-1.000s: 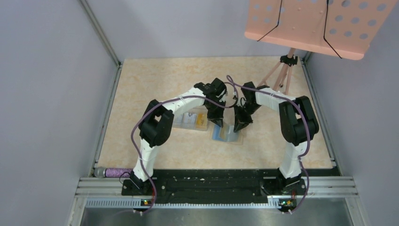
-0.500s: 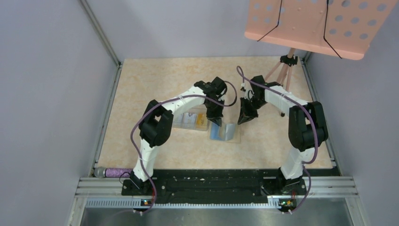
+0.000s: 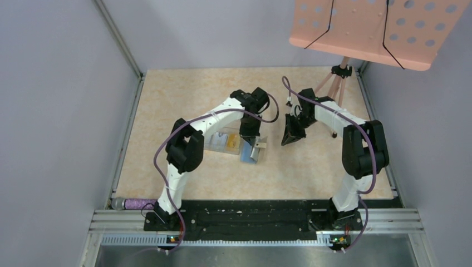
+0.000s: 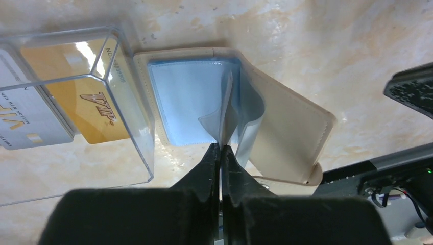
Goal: Put the credit cards into the card holder
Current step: Insert the credit card into the card holder.
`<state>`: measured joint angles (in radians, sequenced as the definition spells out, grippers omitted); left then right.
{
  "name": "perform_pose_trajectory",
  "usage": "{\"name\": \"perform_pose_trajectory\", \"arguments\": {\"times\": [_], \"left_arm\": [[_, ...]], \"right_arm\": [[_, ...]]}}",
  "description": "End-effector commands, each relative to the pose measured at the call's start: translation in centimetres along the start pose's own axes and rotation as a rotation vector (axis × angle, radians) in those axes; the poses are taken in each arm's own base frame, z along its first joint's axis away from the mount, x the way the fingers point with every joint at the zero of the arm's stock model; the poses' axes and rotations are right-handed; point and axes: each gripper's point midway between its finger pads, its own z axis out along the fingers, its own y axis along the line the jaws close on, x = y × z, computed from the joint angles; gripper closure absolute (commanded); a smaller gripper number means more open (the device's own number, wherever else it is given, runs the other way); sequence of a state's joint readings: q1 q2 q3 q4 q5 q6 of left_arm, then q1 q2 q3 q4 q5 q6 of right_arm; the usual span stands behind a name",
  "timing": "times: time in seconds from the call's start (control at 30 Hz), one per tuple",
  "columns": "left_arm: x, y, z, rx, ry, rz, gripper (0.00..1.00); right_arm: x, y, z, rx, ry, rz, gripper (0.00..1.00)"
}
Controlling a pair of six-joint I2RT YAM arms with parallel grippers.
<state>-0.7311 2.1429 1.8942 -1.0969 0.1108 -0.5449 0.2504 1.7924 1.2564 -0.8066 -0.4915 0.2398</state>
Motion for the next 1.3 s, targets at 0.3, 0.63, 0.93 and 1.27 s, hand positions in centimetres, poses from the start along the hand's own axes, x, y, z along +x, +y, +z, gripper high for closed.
{"name": "perform_pose_trajectory", "arguments": {"times": [0.3,0.63,0.93,1.27], "left_arm": [[0.0,-1.2,0.8,0.039,0.052,-0.002,0.86],[-0.2,-4.7,-0.1,0.233,0.049,0.009,0.74],[0.1,-7.2,0.6,0.394,0.081,0.004,0.71],[-0.1,-9.9,1.8,0.569,0.121,0.018,0.70]], "right_arm": [[-0.4,0.6,-1.2,-0.023,-0.048,-0.011,1.00],[-0.2,0.5,-1.1,-0.023,-0.045,-0.011,1.00],[-0.3,0.5,-1.4,-0.026,-0.051,-0.011,1.00],[-0.6,1.0,-1.8,-0.046,-0.063,-0.020,1.00]]}}
